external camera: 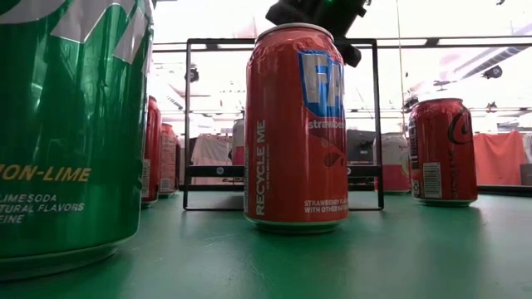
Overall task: Place canned beverage on shelf
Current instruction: Put the orange soda can on the shelf
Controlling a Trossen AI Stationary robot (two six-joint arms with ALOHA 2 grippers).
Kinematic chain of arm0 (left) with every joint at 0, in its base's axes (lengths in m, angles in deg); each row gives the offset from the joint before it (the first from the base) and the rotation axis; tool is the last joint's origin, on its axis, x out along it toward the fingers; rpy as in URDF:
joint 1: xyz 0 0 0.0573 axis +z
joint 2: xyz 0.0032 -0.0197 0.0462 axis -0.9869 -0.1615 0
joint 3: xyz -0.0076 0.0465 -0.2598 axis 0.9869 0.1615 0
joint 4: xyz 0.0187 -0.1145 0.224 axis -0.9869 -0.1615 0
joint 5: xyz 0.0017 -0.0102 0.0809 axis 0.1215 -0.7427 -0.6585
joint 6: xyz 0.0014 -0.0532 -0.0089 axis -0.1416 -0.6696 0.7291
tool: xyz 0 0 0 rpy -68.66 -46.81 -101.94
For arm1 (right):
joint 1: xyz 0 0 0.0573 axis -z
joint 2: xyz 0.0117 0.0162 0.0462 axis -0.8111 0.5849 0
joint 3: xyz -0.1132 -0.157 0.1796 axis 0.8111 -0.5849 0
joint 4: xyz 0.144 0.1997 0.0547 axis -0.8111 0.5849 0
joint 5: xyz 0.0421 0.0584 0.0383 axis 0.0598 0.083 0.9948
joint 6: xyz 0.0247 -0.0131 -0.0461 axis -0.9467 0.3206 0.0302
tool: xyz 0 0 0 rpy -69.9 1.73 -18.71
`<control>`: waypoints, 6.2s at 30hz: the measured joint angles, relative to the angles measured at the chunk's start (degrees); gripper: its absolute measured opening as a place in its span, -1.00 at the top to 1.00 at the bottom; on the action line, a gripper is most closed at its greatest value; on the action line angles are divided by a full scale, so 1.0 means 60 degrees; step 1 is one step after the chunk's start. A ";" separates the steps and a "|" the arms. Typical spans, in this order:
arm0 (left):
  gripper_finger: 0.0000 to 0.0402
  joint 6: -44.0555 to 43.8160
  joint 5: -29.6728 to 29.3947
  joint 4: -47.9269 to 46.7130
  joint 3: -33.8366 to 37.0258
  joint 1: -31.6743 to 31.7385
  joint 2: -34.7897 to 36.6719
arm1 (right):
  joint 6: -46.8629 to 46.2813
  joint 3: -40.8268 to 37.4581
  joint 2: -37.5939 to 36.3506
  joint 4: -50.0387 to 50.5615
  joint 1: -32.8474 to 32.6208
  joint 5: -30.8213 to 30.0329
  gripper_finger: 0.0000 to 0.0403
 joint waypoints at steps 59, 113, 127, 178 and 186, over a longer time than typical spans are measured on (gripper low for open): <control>1.00 -0.0007 0.0000 -0.0252 0.0000 0.0000 -0.0002 | -0.0945 -0.0312 0.0506 -0.1689 -0.0665 -0.0227 0.96; 1.00 0.0940 -0.1599 -0.0964 0.0000 0.0000 -0.0578 | 0.1943 -0.0565 0.0743 -0.4479 0.0009 -0.0395 0.96; 1.00 0.0867 -0.1596 -0.0965 0.0000 0.0004 -0.0574 | 0.1412 -0.0565 0.0750 -0.3969 0.0006 -0.0328 0.96; 1.00 0.0787 -0.1592 -0.0965 0.0000 0.0000 -0.0571 | -0.1083 0.0015 0.0240 -0.1624 -0.0526 -0.0743 0.96; 1.00 0.0787 -0.1592 -0.0965 0.0000 0.0000 -0.0573 | -0.1172 0.0018 -0.0081 -0.1318 -0.0867 0.0438 0.96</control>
